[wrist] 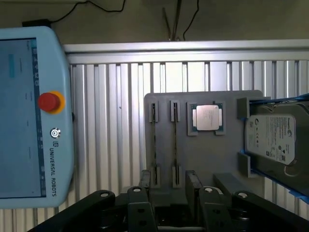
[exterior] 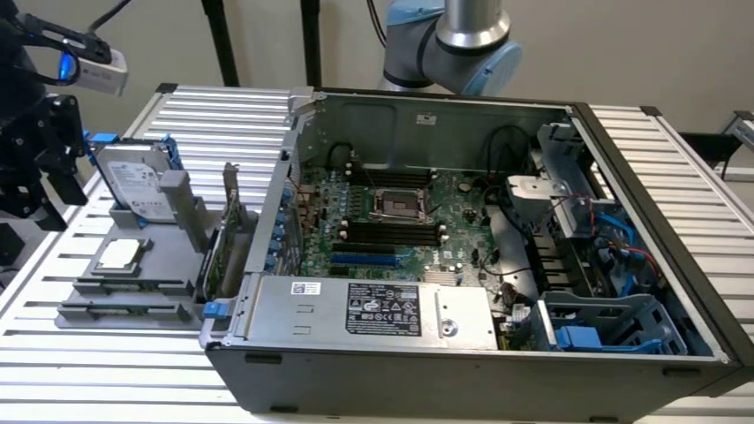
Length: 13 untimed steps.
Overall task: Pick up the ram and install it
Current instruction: 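Pick up the ram and move it above insertion slot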
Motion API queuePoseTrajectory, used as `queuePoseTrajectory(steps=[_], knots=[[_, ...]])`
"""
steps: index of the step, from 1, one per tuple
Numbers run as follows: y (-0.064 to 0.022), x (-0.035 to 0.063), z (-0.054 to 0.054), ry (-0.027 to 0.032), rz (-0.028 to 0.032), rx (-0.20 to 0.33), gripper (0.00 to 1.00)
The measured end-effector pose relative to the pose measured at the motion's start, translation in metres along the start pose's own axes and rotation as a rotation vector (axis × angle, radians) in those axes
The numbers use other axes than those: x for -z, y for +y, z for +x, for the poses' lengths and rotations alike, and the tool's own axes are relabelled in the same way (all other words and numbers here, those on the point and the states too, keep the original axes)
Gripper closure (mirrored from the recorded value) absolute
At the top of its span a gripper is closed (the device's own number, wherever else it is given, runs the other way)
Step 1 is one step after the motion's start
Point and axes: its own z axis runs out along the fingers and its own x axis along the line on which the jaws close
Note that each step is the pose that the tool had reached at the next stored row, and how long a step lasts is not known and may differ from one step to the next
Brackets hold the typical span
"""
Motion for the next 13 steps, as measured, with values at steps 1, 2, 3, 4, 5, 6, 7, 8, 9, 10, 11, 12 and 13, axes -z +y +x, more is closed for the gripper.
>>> queuePoseTrajectory(steps=[1,2,3,4,5,6,7,8,9,10,11,12,13], knots=[[-0.0001,-0.0018,0.0,0.0001,0.0001,0.002,0.58],[-0.0002,-0.0036,0.0,0.0002,0.0002,0.005,0.58],[-0.0003,-0.0055,0.0,0.0006,0.0003,0.012,0.58],[-0.0004,-0.0073,0.0,0.0011,0.0004,0.021,0.58],[-0.0006,-0.0091,0.0,0.0017,0.0007,0.034,0.58],[-0.0006,-0.0106,0.0,0.0024,0.001,0.049,0.58],[-0.0006,-0.0122,0.0,0.0031,0.0013,0.063,0.58],[-0.0007,-0.0136,0.0,0.0037,0.0016,0.076,0.58],[-0.0007,-0.0151,0.0,0.0043,0.0017,0.087,0.58],[-0.0005,-0.0167,0.0,0.0046,0.002,0.095,0.58],[-0.0003,-0.0184,0.0,0.0049,0.002,0.099,0.58],[0.0001,-0.0203,0.0,0.005,0.0022,0.101,0.58],[0.0004,-0.0222,0.0,0.005,0.0027,0.101,0.58]])
